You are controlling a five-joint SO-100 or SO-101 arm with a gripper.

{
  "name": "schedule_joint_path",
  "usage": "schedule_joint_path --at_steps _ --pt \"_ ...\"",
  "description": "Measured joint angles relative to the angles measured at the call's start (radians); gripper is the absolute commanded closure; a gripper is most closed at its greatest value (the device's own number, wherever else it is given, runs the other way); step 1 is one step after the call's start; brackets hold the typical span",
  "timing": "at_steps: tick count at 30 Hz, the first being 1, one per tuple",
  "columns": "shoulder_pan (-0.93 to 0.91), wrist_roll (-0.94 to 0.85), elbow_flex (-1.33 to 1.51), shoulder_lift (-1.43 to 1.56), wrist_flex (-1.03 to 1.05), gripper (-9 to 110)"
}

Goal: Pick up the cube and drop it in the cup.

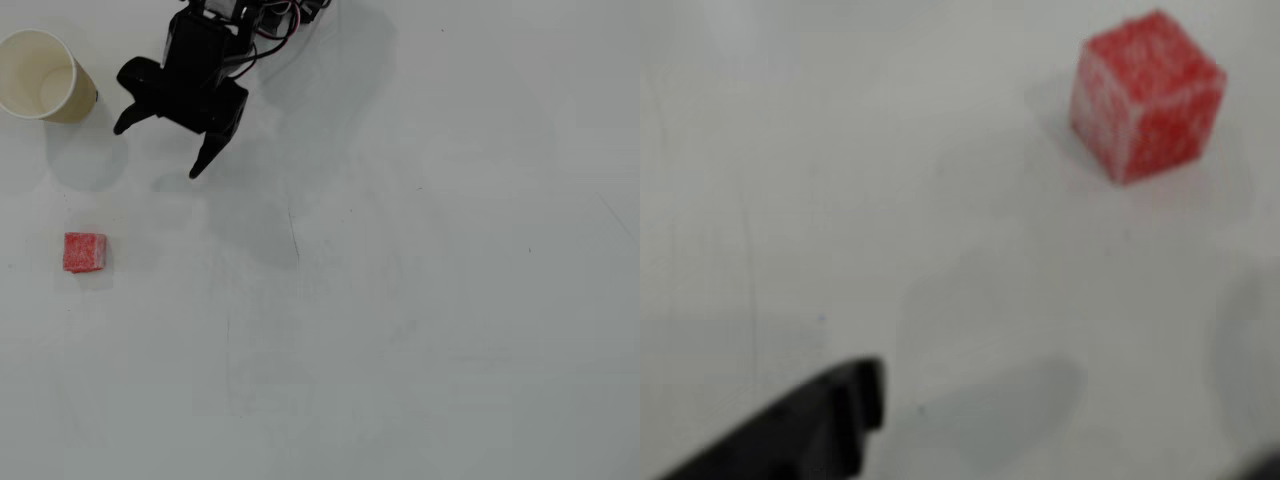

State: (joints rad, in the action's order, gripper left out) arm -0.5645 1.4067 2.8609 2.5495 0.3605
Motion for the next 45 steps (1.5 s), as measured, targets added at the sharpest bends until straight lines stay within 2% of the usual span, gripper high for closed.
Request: schedule_joint_path --at_steps 12,23,45 --pt "-0.015 0.0 -0.307 -0.425 -0.064 60" --pt "-0.012 0.0 -0.503 -0.675 -0.097 60" --pt "-0.118 0.0 -0.818 -1.111 -0.202 60"
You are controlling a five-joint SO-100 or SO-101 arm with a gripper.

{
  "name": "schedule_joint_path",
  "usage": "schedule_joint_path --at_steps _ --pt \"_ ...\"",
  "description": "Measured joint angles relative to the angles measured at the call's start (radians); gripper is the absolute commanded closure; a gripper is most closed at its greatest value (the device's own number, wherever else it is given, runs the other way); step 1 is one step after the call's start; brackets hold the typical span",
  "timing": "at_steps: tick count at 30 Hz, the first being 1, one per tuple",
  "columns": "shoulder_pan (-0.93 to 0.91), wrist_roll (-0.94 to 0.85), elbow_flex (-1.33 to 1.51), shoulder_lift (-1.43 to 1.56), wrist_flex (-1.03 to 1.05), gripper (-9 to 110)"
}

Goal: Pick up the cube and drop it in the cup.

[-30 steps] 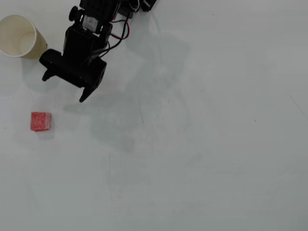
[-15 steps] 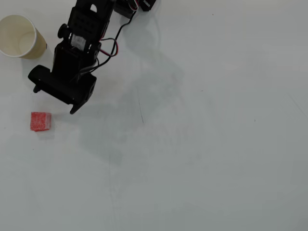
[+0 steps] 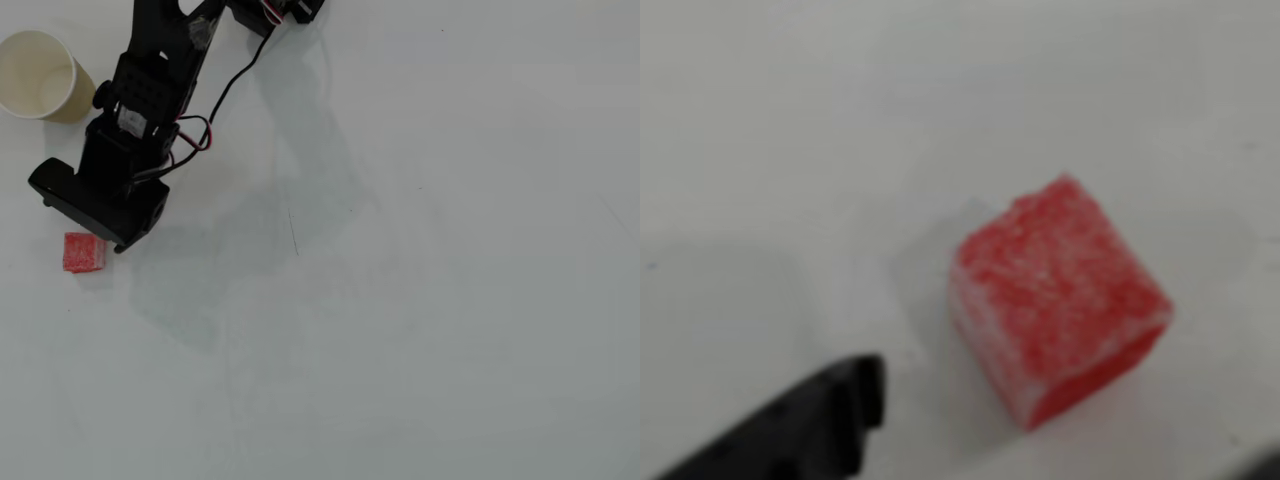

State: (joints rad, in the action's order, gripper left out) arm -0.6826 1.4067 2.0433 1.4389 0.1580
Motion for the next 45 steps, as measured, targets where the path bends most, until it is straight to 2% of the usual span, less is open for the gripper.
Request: schedule_joint_path --at_steps 45 --pt "0.002 0.0 -0.209 -0.285 -0.044 60"
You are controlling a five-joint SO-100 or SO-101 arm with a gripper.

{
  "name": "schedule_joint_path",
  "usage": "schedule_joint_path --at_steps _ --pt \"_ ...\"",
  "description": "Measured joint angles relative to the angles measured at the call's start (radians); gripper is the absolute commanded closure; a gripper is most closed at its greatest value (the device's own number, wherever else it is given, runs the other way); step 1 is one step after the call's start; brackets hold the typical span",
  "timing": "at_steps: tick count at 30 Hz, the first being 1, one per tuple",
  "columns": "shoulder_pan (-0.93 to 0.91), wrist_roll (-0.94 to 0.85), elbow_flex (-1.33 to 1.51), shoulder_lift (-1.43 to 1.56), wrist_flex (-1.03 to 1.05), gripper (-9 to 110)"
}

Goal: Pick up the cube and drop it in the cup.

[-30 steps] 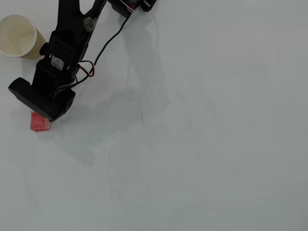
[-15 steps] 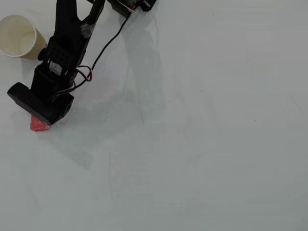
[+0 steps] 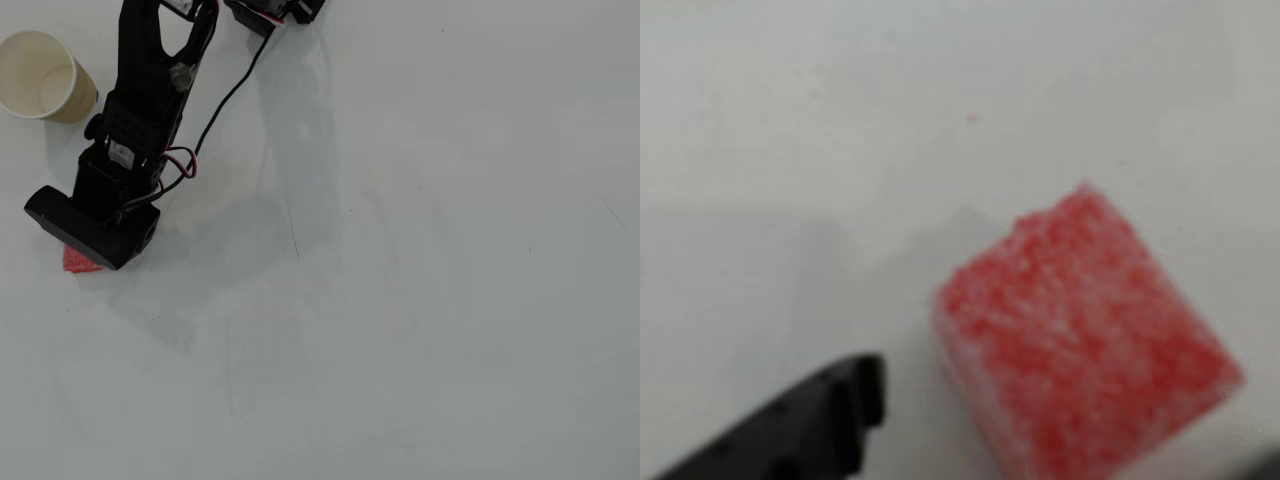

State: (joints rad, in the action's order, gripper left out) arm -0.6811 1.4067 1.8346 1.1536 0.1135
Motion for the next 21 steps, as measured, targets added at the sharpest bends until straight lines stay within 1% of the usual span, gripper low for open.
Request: schedule_joint_path --at_steps 21 --pt "-0.012 0.0 -0.1 -0.1 -0.017 60"
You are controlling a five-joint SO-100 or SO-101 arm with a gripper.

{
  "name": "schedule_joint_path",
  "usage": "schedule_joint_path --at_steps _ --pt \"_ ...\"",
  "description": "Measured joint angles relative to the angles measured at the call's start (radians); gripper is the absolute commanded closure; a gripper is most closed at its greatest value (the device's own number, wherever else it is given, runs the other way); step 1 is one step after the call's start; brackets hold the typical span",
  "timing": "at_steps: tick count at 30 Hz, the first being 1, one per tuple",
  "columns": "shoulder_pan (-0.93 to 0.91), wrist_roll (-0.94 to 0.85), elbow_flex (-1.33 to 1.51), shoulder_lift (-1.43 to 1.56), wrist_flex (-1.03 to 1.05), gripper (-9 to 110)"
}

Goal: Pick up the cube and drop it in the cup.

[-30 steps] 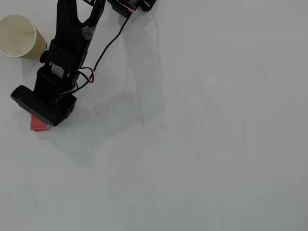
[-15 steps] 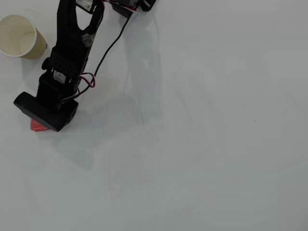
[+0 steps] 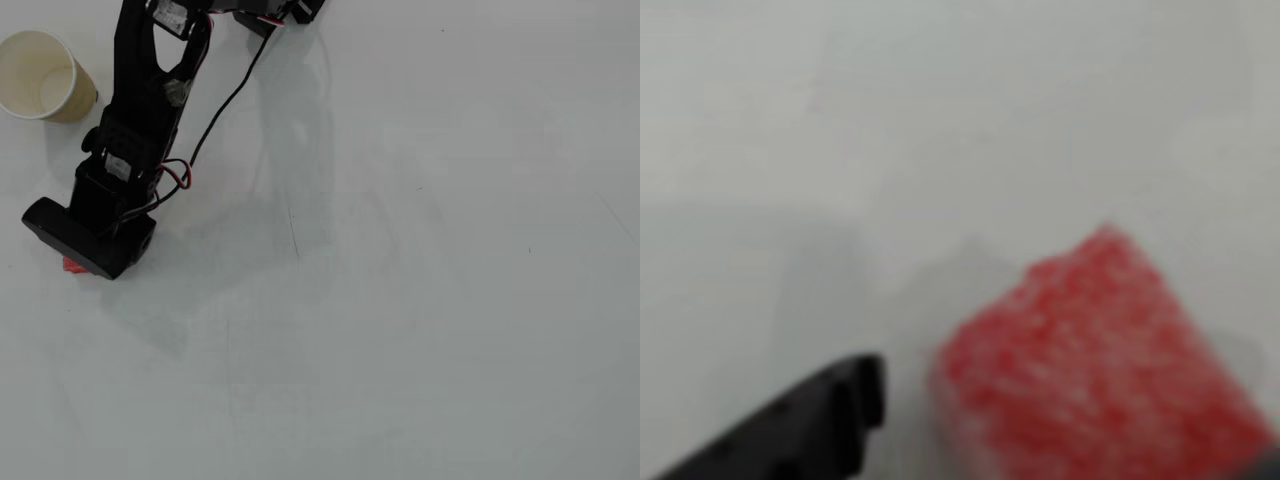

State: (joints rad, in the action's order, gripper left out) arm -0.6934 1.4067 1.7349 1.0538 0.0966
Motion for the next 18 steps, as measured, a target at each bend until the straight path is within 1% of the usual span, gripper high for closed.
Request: schedule_joint_path --at_steps 18 --pt "-0.049 0.0 0.0 -0.008 0.0 60"
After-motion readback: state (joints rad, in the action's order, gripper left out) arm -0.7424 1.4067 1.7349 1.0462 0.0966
